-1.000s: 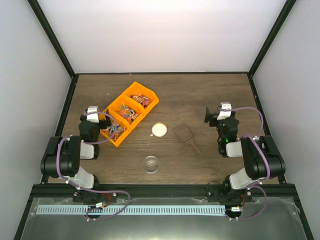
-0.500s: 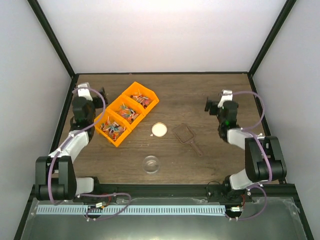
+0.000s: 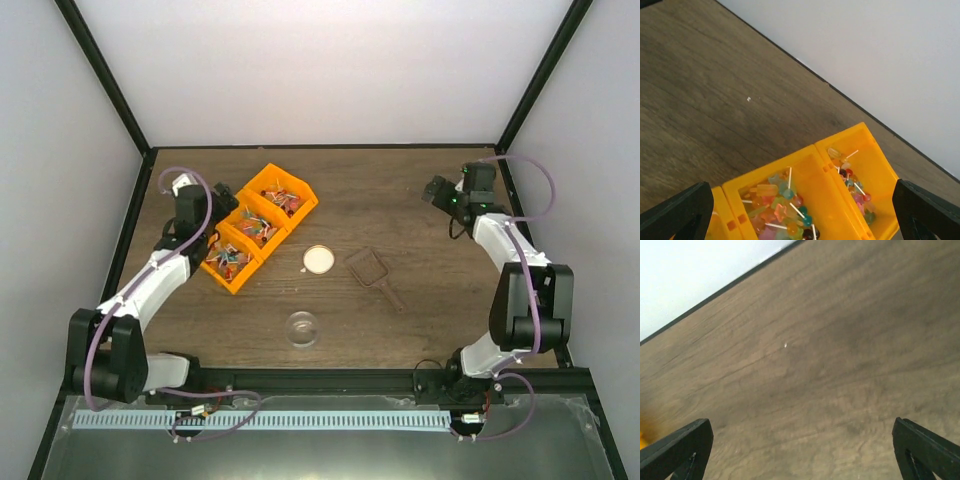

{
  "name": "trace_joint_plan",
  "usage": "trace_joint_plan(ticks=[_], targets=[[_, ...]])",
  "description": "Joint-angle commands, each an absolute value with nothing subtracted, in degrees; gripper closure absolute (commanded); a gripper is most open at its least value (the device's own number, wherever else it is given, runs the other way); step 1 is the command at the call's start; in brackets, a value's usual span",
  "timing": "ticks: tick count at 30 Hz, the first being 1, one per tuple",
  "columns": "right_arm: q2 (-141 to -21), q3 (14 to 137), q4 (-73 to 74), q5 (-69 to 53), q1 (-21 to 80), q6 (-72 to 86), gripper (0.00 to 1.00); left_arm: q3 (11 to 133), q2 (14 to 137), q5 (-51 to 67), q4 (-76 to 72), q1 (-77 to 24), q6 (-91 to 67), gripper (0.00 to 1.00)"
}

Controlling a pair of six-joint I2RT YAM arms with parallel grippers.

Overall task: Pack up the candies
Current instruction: Move the storage box to the center of the board.

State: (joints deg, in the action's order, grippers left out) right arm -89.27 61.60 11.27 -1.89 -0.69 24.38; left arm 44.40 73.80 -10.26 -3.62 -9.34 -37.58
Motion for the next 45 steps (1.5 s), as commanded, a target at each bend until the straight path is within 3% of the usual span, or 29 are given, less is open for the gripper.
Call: trace_joint_plan(ticks=[1,2,3,7,9,10,11,14,15,16,17,21,23,24,25,27,28,30,31,32,33,34,35,37,39,40,42,44,45], targets=[[-86.8,58.6,12.2,-25.0,-7.2,31.2,0.00,48.1,75.3,-17.7,5.3,-13.7,-43.7,0.00],[-87.0,58.9,12.7,-26.5,-7.3,31.5,0.04,48.3,75.4,-18.2,5.7,-14.5,-43.1,0.00],[-86.9,59.0,13.2,-27.8,-7.3,30.7,0.16,48.4,75.3,-18.2,5.7,-15.0,-42.7,0.00],[-81.8,56.7,13.8,-25.7,-6.3,27.8,0.85,48.4,75.1,-18.3,7.1,-16.5,-41.8,0.00],[-78.0,56.7,16.0,-20.0,-3.2,25.3,0.93,49.0,75.3,-18.6,8.3,-17.5,-40.4,0.00],[-75.7,56.9,17.0,-16.7,-1.0,24.3,0.93,49.0,75.2,-18.6,8.4,-18.0,-38.7,0.00],[-73.2,57.0,17.4,-12.0,1.7,23.4,0.83,48.8,74.8,-18.5,8.2,-18.5,-37.7,0.00],[-65.4,54.5,14.4,-9.0,7.3,22.4,0.22,48.6,73.0,-20.6,8.4,-20.6,-35.4,0.00],[-64.0,53.3,13.6,-9.0,7.4,23.9,0.12,48.7,72.5,-22.1,9.1,-21.0,-35.3,0.00],[-63.1,52.0,13.0,-9.0,7.3,26.4,0.14,48.8,72.1,-23.1,10.0,-21.2,-35.4,0.00],[-62.3,49.7,10.8,-10.6,7.3,27.2,0.25,48.9,71.9,-24.2,10.8,-21.1,-35.6,0.00],[-64.2,48.3,10.7,-15.0,7.0,25.6,0.96,48.5,71.8,-20.0,10.5,-21.1,-32.1,0.00],[-66.6,49.8,13.4,-17.8,7.0,24.9,0.99,48.6,71.7,-16.7,10.1,-21.1,-31.2,0.01],[-67.4,49.8,13.8,-18.8,7.0,25.2,0.98,48.4,71.4,-15.9,9.8,-21.2,-31.6,0.17],[-68.0,49.6,14.0,-19.2,7.0,25.9,0.82,47.9,71.1,-15.6,9.7,-21.2,-32.5,0.37],[-68.3,48.6,13.5,-19.9,7.1,26.6,0.34,47.4,70.7,-14.7,9.7,-21.2,-34.0,0.90],[-68.2,48.2,13.5,-19.9,7.1,27.0,0.21,48.0,70.9,-13.9,10.7,-21.1,-34.8,0.95],[-68.1,47.9,13.9,-19.7,7.0,27.3,0.16,49.9,72.3,-11.5,13.8,-21.1,-35.8,0.96],[-68.1,48.0,14.3,-19.7,7.0,27.3,0.21,51.0,73.1,-10.6,15.6,-21.1,-36.4,0.96],[-68.2,48.0,14.6,-20.0,7.0,27.2,0.36,52.0,74.1,-10.1,17.0,-21.0,-36.8,0.68],[-68.2,48.1,14.8,-20.1,7.0,27.2,0.63,52.5,74.4,-9.6,17.6,-21.1,-36.9,0.29],[-68.4,48.1,15.2,-20.2,7.1,27.5,0.89,52.8,74.6,-8.9,17.7,-21.1,-36.8,0.04],[-68.7,48.1,15.6,-20.5,7.0,27.6,0.98,52.9,74.6,-8.7,17.7,-21.1,-36.5,0.00],[-69.9,48.4,16.8,-21.3,7.1,27.4,0.99,52.8,74.4,-8.5,17.7,-21.1,-35.9,0.00],[-71.2,48.4,18.0,-21.6,7.1,27.4,0.68,52.5,73.8,-8.5,17.8,-21.1,-35.5,0.00],[-71.7,47.9,18.2,-21.7,7.1,27.3,0.61,52.2,73.5,-8.2,17.5,-21.1,-35.3,0.05],[-72.2,47.1,18.4,-22.2,7.1,27.7,0.59,51.6,73.1,-7.9,17.1,-21.1,-35.3,0.53],[-72.2,46.4,18.1,-23.1,7.4,28.2,0.73,51.0,72.9,-7.9,17.1,-21.1,-35.7,0.91],[-72.1,46.2,18.0,-23.2,7.6,28.3,0.83,50.9,72.9,-8.1,17.1,-21.0,-36.1,0.95]])
